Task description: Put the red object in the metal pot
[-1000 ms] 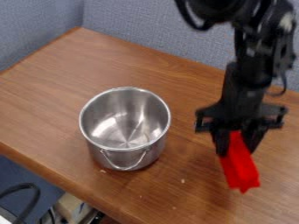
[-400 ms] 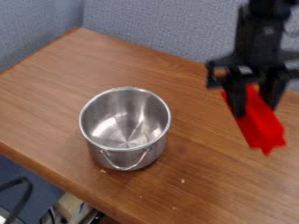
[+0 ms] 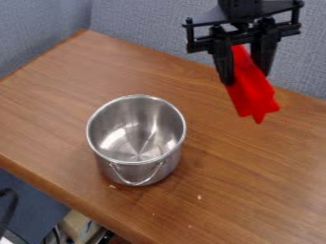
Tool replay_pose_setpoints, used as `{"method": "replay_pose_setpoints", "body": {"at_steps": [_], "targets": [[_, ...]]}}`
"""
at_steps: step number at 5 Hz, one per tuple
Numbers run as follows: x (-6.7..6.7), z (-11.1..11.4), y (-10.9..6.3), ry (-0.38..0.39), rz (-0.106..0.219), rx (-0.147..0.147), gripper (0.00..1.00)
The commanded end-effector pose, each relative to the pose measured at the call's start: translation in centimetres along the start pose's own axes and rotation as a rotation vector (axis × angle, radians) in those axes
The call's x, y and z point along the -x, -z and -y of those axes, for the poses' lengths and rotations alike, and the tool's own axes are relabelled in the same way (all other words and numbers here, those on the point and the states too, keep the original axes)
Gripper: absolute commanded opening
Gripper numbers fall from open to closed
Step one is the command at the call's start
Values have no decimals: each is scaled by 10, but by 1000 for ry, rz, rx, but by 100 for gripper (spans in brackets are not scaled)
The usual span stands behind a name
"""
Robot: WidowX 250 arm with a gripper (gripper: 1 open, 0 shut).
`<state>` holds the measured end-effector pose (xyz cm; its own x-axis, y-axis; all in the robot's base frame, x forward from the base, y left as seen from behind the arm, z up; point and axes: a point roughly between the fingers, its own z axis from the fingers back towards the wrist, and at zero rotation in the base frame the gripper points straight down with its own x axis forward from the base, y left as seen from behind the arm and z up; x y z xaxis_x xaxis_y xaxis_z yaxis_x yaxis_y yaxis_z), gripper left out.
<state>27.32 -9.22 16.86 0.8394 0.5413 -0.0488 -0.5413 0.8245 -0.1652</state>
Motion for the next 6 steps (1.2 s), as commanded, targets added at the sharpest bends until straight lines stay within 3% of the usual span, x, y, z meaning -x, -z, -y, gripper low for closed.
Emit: {"method": "replay_pose_setpoints", "body": {"at_steps": [1,2,3,4,6], "targets": [[7,-8,2,53,30,-14,0],[8,-17,14,38,38,5,0],[18,-24,18,2,5,23,0],[28,-25,12,-24,-19,67,0],[41,23,1,22,-67,112,0]]}}
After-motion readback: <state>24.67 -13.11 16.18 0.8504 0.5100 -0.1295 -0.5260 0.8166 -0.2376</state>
